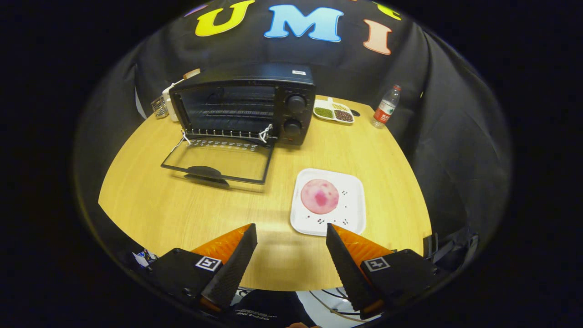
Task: Open the toaster oven, put the food inside, and close the toaster oven door.
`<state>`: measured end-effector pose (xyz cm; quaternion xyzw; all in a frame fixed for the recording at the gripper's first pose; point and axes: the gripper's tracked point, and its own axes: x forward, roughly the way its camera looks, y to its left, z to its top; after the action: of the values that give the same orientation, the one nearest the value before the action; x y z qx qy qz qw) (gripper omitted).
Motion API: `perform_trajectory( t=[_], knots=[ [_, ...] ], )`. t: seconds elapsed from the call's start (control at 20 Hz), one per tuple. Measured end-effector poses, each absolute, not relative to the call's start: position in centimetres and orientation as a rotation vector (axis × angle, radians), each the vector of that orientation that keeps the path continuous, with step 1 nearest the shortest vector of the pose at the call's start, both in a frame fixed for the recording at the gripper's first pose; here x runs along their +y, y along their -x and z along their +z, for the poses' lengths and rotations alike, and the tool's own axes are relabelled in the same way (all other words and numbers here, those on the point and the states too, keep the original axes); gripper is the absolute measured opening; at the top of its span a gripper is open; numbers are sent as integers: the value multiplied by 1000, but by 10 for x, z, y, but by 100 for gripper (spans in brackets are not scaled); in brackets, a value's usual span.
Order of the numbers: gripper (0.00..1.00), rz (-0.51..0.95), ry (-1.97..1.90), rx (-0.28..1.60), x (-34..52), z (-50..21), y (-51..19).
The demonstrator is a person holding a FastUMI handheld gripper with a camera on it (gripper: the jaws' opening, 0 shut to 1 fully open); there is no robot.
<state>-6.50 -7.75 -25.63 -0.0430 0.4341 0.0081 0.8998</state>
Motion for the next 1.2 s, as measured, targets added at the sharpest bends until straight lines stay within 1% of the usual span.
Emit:
perform_trajectory(
  t=[0.2, 0.7, 1.2],
  knots=[
    [98, -4, 28, 928, -114, -269, 59],
    [98, 19, 2, 1016, -208, -303, 26],
    [98, 38, -59, 1143, -220, -346, -11]
  ],
)
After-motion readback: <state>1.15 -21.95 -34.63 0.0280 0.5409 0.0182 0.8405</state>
